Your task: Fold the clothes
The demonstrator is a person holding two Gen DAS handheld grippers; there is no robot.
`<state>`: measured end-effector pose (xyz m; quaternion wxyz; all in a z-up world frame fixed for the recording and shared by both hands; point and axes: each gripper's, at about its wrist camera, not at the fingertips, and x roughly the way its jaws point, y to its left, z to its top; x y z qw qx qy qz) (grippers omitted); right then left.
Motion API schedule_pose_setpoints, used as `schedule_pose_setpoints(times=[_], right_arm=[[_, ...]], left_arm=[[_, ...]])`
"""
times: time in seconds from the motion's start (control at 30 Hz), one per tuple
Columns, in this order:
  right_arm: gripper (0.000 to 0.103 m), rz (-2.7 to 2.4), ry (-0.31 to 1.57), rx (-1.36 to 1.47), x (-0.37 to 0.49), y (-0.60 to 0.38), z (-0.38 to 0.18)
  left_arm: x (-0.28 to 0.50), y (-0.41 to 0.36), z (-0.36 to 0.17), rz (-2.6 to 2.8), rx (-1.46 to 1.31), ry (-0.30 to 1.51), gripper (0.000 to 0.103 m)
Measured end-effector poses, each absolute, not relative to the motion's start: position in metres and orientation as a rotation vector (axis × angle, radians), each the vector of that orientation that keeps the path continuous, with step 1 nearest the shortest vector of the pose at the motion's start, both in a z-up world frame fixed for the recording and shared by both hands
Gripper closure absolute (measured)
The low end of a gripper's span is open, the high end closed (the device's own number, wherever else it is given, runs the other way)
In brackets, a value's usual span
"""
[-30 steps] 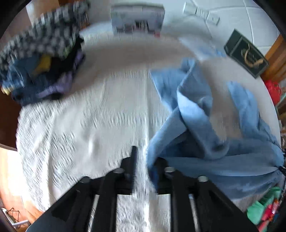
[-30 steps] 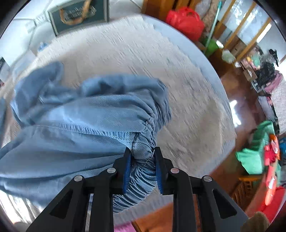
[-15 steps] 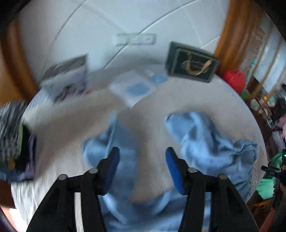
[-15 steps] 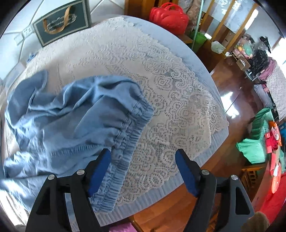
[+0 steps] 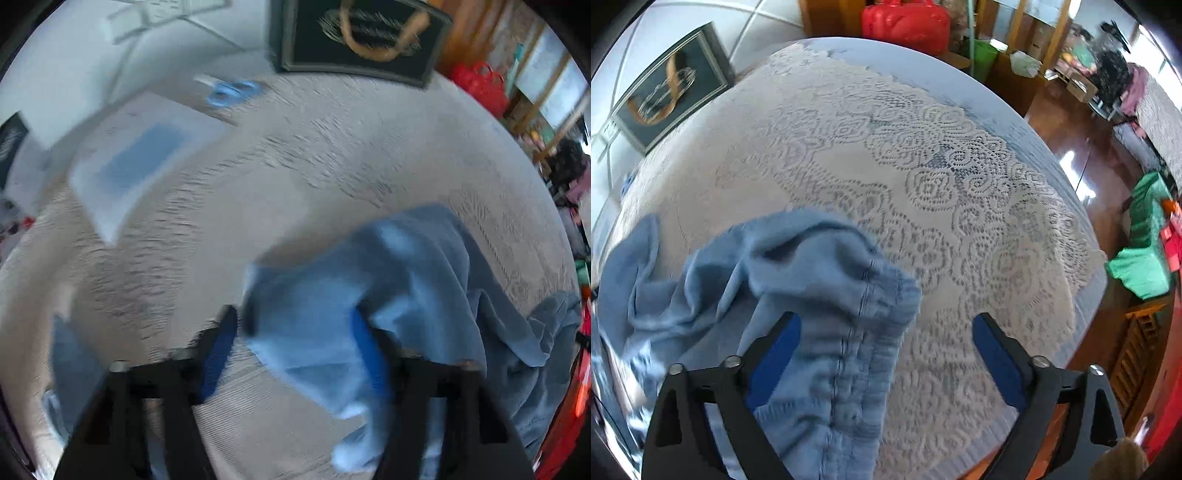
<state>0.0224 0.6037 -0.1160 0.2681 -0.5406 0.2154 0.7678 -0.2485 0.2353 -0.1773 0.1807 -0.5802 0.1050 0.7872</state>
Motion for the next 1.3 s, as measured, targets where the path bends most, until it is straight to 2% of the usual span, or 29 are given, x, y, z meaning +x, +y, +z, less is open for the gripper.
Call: schedule_pose_setpoints(times=[0.1, 0.13, 0.17, 0.2, 0.27, 0.37, 0.43, 0.53, 0.57, 0.6, 0.67, 0.73, 0.77, 0.8, 0.87, 0.97, 1.03, 1.07, 1.13, 1.27, 1.3], right_arm=[[0.001, 2.087, 0.589, -1.457, 0.012, 0.607, -0.123], [0.022, 2.116, 0.558, -1.435, 0.011, 0.602, -0.112], [0.076, 2.144, 0.526, -1.413, 0.009, 0.598, -0.100], [0.076, 2.172, 0.494, -1.390, 0.008, 0.593, -0.088], [0.087, 2.225, 0.429, -1.343, 0.005, 0.584, -0.064], [0.090, 2.301, 0.330, -1.269, 0.001, 0.569, -0.029], [0.090, 2.349, 0.263, -1.218, -0.001, 0.560, -0.005], [0.090, 2.376, 0.214, -1.147, 0.001, 0.557, 0.027], [0.090, 2.383, 0.200, -1.123, 0.001, 0.556, 0.038], [0.089, 2.345, 0.179, -1.137, 0.000, 0.562, 0.036], [0.088, 2.227, 0.132, -1.197, -0.004, 0.581, 0.019], [0.088, 2.097, 0.147, -1.269, -0.006, 0.608, -0.011], [0.083, 2.032, 0.146, -1.315, -0.006, 0.620, -0.029], [0.078, 1.967, 0.139, -1.363, -0.007, 0.629, -0.048], [0.058, 1.944, 0.145, -1.397, -0.006, 0.628, -0.060], [0.053, 1.940, 0.160, -1.430, -0.004, 0.621, -0.073], [0.043, 1.937, 0.170, -1.453, -0.003, 0.616, -0.081], [0.041, 1.945, 0.168, -1.456, -0.003, 0.614, -0.080], [0.041, 1.973, 0.161, -1.449, -0.002, 0.611, -0.074], [0.026, 2.036, 0.174, -1.421, 0.004, 0.607, -0.060], [0.026, 2.041, 0.183, -1.420, 0.004, 0.610, -0.060]], left_arm=[[-0.240, 0.237, -0.172, 2.319, -1.600, 0.345, 0.099], [-0.235, 0.232, -0.165, 2.370, -1.567, 0.344, 0.099], [-0.231, 0.222, -0.155, 2.422, -1.539, 0.320, 0.099], [-0.227, 0.209, -0.143, 2.472, -1.511, 0.282, 0.099], [-0.215, 0.175, -0.112, 2.586, -1.440, 0.193, 0.099], [-0.195, 0.119, -0.064, 2.720, -1.342, 0.037, 0.099], [-0.170, 0.080, -0.035, 2.757, -1.320, -0.076, 0.099], [-0.131, 0.054, -0.012, 2.754, -1.284, -0.097, 0.093], [-0.119, 0.049, -0.009, 2.737, -1.284, -0.099, 0.089], [-0.108, 0.048, -0.012, 2.692, -1.308, -0.091, 0.076], [-0.091, 0.048, -0.024, 2.617, -1.356, -0.075, 0.061], [-0.080, 0.043, -0.038, 2.596, -1.406, -0.061, 0.060], [-0.076, 0.037, -0.043, 2.600, -1.438, -0.070, 0.060], [-0.074, 0.029, -0.048, 2.607, -1.462, -0.095, 0.060], [-0.075, 0.017, -0.055, 2.624, -1.500, -0.131, 0.060], [-0.080, 0.017, -0.060, 2.617, -1.514, -0.127, 0.060], [-0.091, 0.028, -0.066, 2.577, -1.513, -0.095, 0.060], [-0.098, 0.035, -0.070, 2.553, -1.513, -0.074, 0.060], [-0.116, 0.055, -0.083, 2.508, -1.517, -0.023, 0.060], [-0.154, 0.097, -0.112, 2.441, -1.538, 0.099, 0.060], [-0.163, 0.105, -0.120, 2.433, -1.545, 0.138, 0.060]])
